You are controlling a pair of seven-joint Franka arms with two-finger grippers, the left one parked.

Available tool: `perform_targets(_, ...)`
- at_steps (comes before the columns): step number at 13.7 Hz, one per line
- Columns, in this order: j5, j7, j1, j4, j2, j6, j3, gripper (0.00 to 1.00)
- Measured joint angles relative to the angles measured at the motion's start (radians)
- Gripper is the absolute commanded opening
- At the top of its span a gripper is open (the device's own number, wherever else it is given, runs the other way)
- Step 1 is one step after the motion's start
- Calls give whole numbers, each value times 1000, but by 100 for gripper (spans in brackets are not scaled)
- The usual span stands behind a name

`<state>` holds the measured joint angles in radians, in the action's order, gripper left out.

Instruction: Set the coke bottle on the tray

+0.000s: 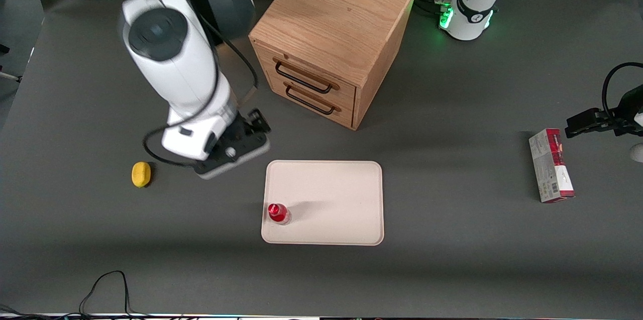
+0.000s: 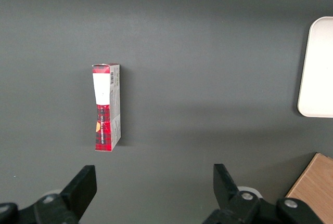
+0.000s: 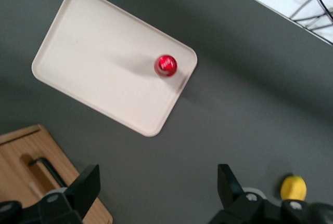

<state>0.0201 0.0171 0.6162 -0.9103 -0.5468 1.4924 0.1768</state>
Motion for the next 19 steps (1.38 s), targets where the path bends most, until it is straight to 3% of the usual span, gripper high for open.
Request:
perform_targets(4, -39, 5, -33, -201, 205, -25, 20, 100)
perform_targets(12, -39, -62, -416, -606, 483, 115, -22, 100)
perform_targets(15, -39, -118, -476, -666, 510, 146, -26, 100)
perform_targets(19, -39, -119, -483, -675, 514, 151, -27, 100)
